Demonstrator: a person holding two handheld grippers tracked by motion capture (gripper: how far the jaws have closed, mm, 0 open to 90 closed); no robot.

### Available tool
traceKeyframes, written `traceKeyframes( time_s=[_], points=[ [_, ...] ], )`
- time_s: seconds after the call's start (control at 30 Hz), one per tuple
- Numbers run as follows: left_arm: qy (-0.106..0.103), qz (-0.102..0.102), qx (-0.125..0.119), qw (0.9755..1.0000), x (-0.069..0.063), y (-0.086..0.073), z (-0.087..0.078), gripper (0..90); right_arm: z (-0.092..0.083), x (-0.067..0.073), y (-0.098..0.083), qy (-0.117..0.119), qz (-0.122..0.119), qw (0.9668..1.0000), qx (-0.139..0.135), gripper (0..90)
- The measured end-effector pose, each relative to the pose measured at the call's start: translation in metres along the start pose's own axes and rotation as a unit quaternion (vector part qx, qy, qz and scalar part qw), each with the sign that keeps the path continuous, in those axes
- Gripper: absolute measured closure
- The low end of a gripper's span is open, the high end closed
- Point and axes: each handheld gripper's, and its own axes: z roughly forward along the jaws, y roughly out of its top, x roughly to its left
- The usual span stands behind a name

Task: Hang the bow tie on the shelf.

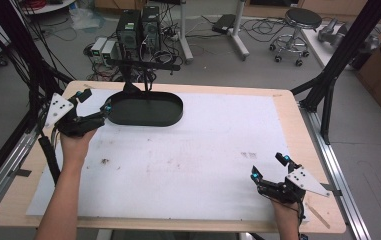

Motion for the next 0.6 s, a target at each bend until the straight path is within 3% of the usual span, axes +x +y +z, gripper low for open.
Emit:
traceKeyframes(
  time_s=[0.2,0.23,0.27,0.6],
  points=[
    [0.013,-0.005,0.004,0.9999,-0.001,-0.007,-0.036,21.1,-0.005,-0.004,-0.001,-0.006,0.009,0.9999,-0.005,5.3],
    [0.016,-0.006,0.005,0.9998,-0.002,-0.01,-0.049,21.1,-0.006,-0.004,-0.001,-0.008,0.009,0.9999,-0.006,5.3],
    [0.016,-0.006,0.005,0.9998,-0.002,-0.01,-0.049,21.0,-0.006,-0.004,-0.001,-0.008,0.009,0.9999,-0.006,5.3],
    [0.036,-0.012,0.024,0.999,-0.005,-0.034,-0.109,19.7,-0.008,-0.008,-0.004,-0.016,0.015,0.9997,-0.011,5.3]
  ],
)
